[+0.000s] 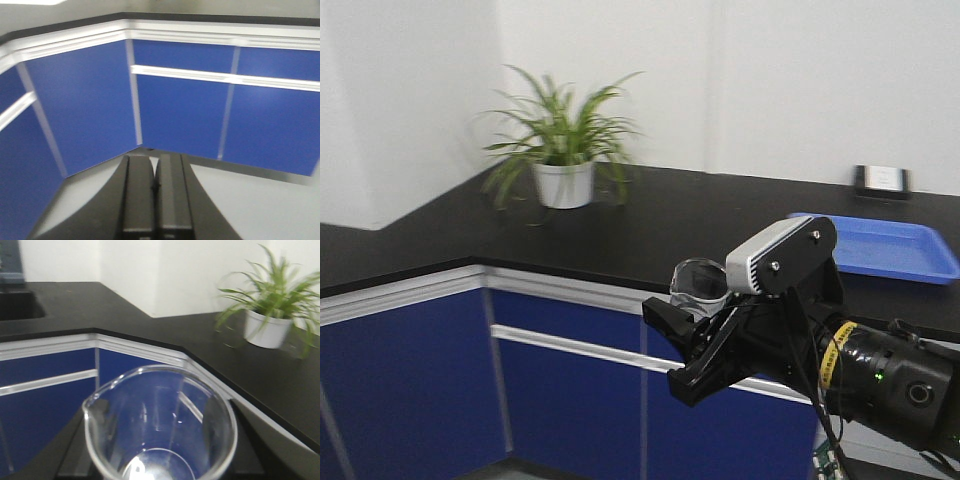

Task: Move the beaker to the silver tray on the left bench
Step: 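Drive the base to the bench with the silver tray, holding the beaker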

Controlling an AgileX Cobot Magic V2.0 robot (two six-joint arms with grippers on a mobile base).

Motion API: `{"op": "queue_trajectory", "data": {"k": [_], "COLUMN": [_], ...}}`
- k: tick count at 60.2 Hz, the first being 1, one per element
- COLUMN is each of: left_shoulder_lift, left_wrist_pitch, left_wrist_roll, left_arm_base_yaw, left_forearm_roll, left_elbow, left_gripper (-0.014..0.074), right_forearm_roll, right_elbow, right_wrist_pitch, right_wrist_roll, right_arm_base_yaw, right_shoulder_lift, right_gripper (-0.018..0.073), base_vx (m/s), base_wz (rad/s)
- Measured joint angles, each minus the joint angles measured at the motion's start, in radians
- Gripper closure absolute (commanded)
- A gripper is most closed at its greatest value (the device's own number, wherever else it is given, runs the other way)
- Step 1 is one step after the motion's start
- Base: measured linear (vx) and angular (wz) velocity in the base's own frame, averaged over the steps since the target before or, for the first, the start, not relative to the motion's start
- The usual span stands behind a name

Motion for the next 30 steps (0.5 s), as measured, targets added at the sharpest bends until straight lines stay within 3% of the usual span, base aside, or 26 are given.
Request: {"op": "queue_trajectory", "data": {"k": [30], "left_shoulder_lift": [0.000], "left_wrist_pitch": [0.000], "left_wrist_roll": [0.000], "left_arm_base_yaw": [0.000], "left_forearm_roll": [0.000], "left_elbow": [0.000], "left_gripper": [0.0595], "right_forearm_roll": [0.000], "right_elbow": [0.000], "right_wrist_pitch": [0.000], "right_wrist_roll": [0.000], "right_arm_base_yaw": [0.000], "right_shoulder_lift": [0.000], "right_gripper": [0.0571], "base_vx": [-0.10], "base_wz": [0.70]}}
